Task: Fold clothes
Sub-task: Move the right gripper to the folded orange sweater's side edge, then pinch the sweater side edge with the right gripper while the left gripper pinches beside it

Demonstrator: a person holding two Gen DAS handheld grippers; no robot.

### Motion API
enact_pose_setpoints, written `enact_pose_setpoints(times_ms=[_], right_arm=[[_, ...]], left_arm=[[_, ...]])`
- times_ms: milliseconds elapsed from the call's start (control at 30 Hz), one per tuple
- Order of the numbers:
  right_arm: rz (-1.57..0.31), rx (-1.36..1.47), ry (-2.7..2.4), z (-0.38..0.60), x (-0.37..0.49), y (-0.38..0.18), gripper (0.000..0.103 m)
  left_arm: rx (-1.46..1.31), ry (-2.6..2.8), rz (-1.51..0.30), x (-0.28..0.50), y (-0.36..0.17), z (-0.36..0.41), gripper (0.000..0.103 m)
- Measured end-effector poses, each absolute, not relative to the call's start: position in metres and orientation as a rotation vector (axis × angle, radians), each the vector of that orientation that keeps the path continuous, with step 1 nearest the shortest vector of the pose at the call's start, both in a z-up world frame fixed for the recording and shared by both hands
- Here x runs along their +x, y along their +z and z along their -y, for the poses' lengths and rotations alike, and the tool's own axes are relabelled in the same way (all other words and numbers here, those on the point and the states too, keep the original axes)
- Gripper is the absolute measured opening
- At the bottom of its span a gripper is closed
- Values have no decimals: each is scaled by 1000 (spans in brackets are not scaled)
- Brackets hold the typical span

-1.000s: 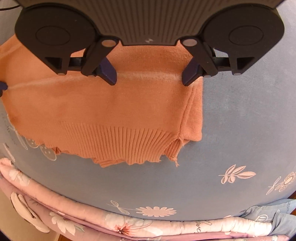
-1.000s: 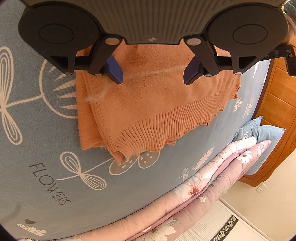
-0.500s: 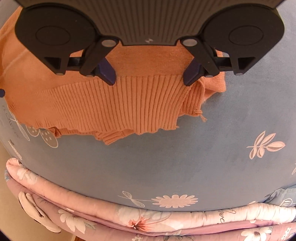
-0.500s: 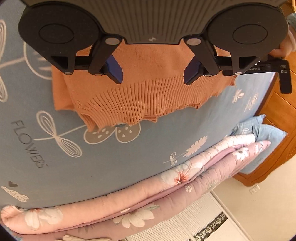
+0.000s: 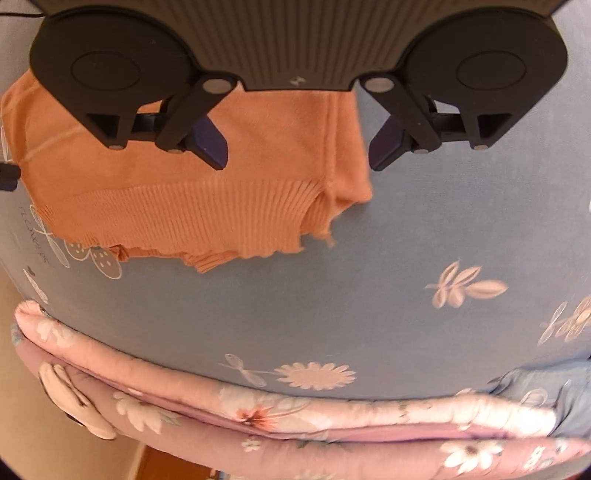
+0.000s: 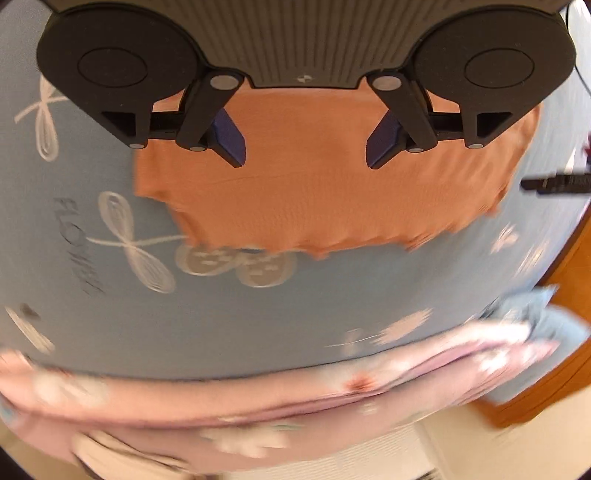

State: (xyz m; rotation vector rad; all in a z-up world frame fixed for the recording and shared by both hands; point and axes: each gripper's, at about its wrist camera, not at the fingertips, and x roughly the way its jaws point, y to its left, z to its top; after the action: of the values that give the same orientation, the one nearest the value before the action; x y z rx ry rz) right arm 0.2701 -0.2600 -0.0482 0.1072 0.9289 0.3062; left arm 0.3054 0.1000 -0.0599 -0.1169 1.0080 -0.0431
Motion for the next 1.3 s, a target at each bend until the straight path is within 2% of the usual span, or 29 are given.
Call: enact_pose_setpoints(times_ms=[233, 467, 533, 567, 633, 867, 900, 1033, 1133, 1300], right_arm=[[-911, -298, 617, 87, 220, -50, 77], [-787, -716, 814, -68, 163, -71, 75], [-754, -806, 836, -95, 151, -81, 67], [-747, -849, 841, -106, 148, -87, 67], [-746, -929, 843, -123, 142, -99, 60], [-671, -1157, 783, -150, 127, -130, 58], [-676, -1169, 780, -152, 127, -131, 47], [-709, -1164, 763, -154, 130, -126, 30], [-720, -1123, 745, -150, 134, -114, 25], [-730, -1072, 721, -145, 142, -98, 22]], left_arm=[[-382, 182, -1126, 241, -76, -165, 84], [-579, 273, -1118, 196, -94, -213, 84], [-628, 285, -1107, 187, -98, -226, 84], [-641, 293, -1101, 183, -99, -232, 84], [-667, 297, -1094, 178, -102, -243, 84], [-708, 241, -1089, 171, -109, -266, 84], [-721, 222, -1090, 171, -110, -267, 84], [-740, 160, -1094, 175, -111, -269, 84], [-752, 86, -1094, 181, -111, -266, 84], [-939, -52, -1063, 191, -120, -263, 84]])
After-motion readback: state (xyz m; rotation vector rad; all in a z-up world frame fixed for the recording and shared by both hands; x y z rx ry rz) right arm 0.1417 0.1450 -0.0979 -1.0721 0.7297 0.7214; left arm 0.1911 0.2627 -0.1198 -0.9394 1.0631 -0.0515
